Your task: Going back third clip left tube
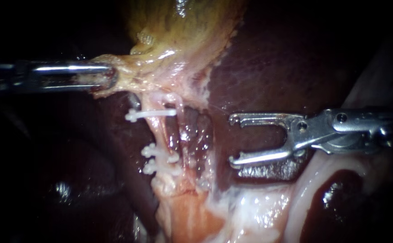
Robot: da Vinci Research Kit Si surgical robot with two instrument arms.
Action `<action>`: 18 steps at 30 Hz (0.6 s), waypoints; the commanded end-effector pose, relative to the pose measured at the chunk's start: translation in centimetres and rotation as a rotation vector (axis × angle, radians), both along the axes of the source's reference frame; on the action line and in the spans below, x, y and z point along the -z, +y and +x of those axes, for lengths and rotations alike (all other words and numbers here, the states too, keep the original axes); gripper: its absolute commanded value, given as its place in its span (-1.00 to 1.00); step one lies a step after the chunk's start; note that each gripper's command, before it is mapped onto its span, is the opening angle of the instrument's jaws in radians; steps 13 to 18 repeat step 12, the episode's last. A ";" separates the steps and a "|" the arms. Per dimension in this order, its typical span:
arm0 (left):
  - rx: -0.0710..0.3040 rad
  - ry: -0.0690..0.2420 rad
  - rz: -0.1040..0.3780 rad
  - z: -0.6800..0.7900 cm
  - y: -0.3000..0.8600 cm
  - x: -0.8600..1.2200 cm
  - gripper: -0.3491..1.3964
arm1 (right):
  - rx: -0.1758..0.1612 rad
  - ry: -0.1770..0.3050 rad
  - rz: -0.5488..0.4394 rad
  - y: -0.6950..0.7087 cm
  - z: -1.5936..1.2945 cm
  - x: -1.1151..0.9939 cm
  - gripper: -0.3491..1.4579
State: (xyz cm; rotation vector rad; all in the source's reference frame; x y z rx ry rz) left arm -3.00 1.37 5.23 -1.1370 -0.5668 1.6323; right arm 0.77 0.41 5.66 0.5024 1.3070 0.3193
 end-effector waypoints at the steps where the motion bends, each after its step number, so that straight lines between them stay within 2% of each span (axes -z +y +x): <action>1: -0.004 -0.001 -0.001 -0.01 0.00 -0.02 -1.00 | -0.001 0.000 0.000 0.00 0.01 0.00 -0.06; 18: -0.008 -0.004 -0.001 -0.02 -0.02 -0.04 -1.00 | 0.004 0.003 0.003 0.01 0.01 0.02 -0.06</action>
